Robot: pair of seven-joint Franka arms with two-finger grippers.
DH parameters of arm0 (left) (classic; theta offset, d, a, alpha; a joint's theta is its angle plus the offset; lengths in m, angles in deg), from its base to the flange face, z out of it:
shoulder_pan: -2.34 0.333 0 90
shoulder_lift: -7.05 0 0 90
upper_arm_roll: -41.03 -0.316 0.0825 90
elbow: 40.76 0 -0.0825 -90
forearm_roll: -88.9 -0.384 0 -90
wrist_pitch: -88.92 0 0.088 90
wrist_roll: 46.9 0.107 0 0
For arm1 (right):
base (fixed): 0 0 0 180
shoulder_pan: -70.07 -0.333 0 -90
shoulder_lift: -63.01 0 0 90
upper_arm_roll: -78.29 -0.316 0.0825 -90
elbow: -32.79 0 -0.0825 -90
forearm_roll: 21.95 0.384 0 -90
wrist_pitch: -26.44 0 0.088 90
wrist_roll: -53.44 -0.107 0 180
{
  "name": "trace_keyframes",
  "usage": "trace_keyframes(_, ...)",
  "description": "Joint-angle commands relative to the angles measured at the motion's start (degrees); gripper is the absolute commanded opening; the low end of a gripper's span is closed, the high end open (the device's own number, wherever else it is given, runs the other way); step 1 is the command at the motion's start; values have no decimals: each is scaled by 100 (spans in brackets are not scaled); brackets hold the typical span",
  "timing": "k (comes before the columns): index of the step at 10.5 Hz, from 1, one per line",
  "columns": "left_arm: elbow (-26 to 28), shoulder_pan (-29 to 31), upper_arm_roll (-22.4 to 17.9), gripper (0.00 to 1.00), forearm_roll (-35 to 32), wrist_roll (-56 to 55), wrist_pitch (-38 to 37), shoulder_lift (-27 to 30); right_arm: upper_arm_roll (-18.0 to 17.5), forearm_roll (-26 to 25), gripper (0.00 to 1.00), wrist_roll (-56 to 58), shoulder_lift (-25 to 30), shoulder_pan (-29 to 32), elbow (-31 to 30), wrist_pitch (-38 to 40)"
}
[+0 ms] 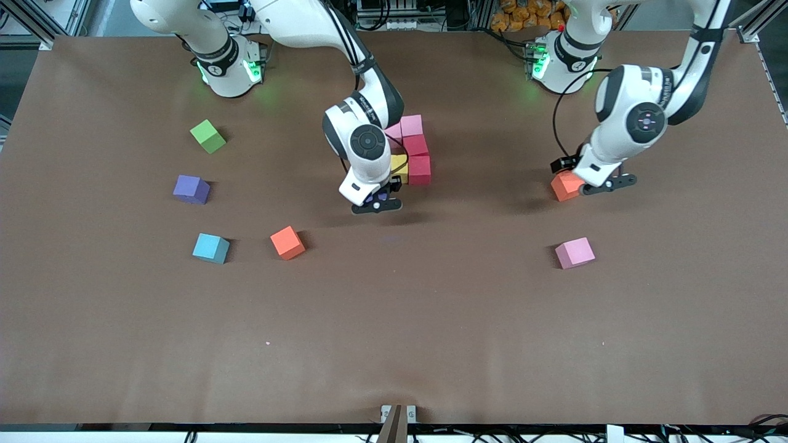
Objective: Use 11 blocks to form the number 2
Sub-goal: 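Place the blue cube on the cluster while the left gripper reaches pink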
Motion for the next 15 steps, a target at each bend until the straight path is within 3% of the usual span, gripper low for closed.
trace_keyframes(1,-231,-68,-103,100,155,322,67,-44,64,86,67,-79,133,-177,-315,-284)
trace_keyframes(6,-1462,-94,-444,100,225,437,58,-950,64,86,70,-88,247,-195,-376,-267)
trace_keyframes(7,-1603,-94,-489,100,234,419,58,-1021,64,86,94,-88,291,-195,-403,-267)
trace_keyframes(8,-1813,-86,-594,100,234,437,50,-1187,73,86,100,-88,326,-195,-394,-259)
trace_keyframes(11,-2192,-488,-999,100,234,384,32,-1363,82,86,100,-88,519,-160,-394,-232)
trace_keyframes(14,-2703,-638,-1026,100,304,341,32,-1908,126,94,100,-79,800,-37,-385,-101)
trace_keyframes(15,-2764,-709,-1087,100,618,218,32,-1961,126,86,100,25,923,120,-394,-31)
